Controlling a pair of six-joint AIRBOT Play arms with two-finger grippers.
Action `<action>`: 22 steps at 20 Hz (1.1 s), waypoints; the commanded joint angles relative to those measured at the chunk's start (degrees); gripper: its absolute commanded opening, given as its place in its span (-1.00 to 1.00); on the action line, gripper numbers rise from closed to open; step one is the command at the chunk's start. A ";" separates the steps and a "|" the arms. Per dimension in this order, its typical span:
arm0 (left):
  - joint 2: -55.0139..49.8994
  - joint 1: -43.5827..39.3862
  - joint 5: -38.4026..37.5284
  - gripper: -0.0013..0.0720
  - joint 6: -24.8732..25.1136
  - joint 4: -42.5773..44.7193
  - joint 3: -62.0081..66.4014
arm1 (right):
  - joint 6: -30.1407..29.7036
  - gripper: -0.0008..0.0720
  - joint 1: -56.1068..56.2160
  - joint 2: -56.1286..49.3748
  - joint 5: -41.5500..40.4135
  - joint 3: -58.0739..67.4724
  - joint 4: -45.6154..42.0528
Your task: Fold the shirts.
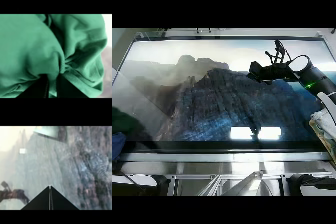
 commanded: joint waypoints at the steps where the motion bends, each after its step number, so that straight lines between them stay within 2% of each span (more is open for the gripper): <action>1: -3.45 -9.81 5.55 -0.94 3.96 -17.55 7.89 | -0.02 -0.93 0.00 -0.04 0.00 0.04 0.00; 3: -3.45 -18.58 8.72 -0.93 7.15 -36.48 13.99 | -0.02 -0.93 0.00 -0.04 0.02 0.04 0.00; 5: -3.45 -29.73 14.71 -0.92 9.07 -46.07 22.08 | -0.02 -0.93 0.00 -0.02 0.02 0.04 0.00; 7: -3.43 -41.13 20.63 -0.91 12.13 -45.86 29.51 | -0.02 -0.93 -0.07 -0.04 0.00 0.04 -0.04; 9: -3.41 -50.12 21.40 -0.91 12.94 -44.52 31.69 | -0.02 -0.93 -0.07 -0.02 0.02 0.04 -0.04; 12: -3.43 -58.21 20.41 -0.91 14.86 -39.82 26.69 | -0.24 -0.93 -0.17 -0.02 0.24 0.04 -0.26; 15: -3.45 -62.05 19.87 -0.90 14.88 -34.93 19.74 | -0.24 -0.91 -0.17 -0.02 0.92 0.04 -0.24; 16: -3.45 -62.45 19.39 -0.20 14.71 -34.25 17.62 | -0.22 -0.91 -0.17 -0.02 1.55 0.04 -0.26; 18: -3.43 -62.20 17.81 0.84 12.74 -33.62 14.80 | -0.22 -0.91 -0.17 -0.02 2.45 0.04 -0.22; 19: -3.43 -61.72 16.68 0.99 11.41 -33.97 14.14 | -0.22 -0.91 -0.09 -0.02 2.36 0.04 -0.15; 22: -3.43 -59.45 14.82 0.99 7.61 -34.01 14.97 | -0.22 -0.90 -0.07 -0.02 2.51 0.04 -0.17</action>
